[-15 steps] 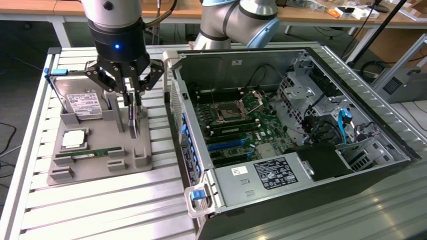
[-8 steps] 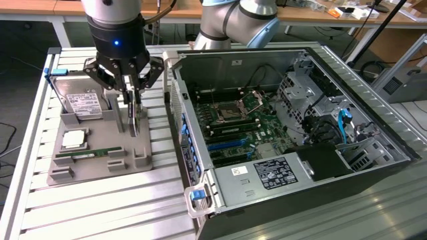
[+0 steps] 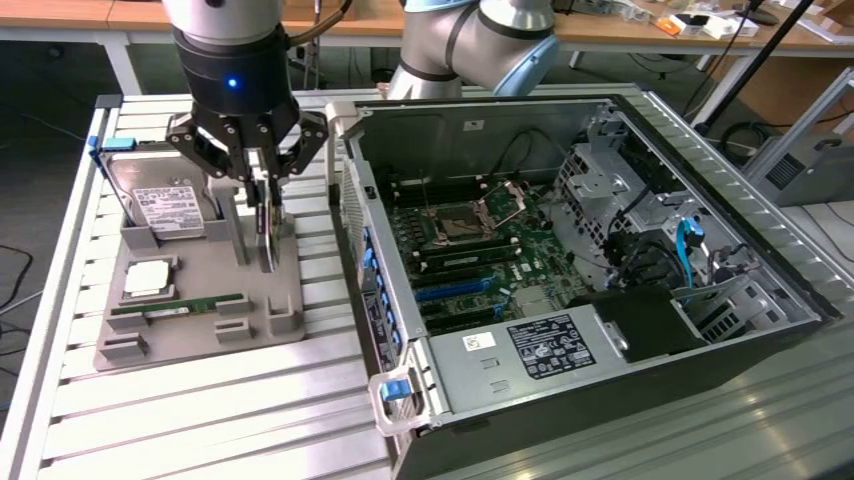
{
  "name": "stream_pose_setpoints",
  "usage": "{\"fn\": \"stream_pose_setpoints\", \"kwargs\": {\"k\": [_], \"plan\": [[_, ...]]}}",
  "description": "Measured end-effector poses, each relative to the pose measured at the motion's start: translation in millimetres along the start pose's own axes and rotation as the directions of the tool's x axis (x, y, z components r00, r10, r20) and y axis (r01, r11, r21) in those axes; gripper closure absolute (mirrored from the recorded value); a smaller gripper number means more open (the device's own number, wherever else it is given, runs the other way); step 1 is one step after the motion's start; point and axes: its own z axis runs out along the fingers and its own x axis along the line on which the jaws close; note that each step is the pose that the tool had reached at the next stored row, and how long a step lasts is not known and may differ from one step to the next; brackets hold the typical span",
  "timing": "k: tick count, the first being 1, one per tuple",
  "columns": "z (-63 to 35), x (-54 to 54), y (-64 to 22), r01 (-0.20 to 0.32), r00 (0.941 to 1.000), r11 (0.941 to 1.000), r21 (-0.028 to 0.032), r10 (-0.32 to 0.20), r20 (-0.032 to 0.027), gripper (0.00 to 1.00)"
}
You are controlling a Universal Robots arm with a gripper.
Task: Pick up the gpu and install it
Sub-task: 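Pick up the gpu and move the gpu toward the slot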
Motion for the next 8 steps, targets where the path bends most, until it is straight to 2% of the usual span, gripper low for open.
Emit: {"fn": "stream_pose_setpoints", "kwargs": {"k": [8], "plan": [[-2.9,-0.1,0.0,0.000,1.0000,1.0000,0.0000,0.000,0.0000,0.73]]}}
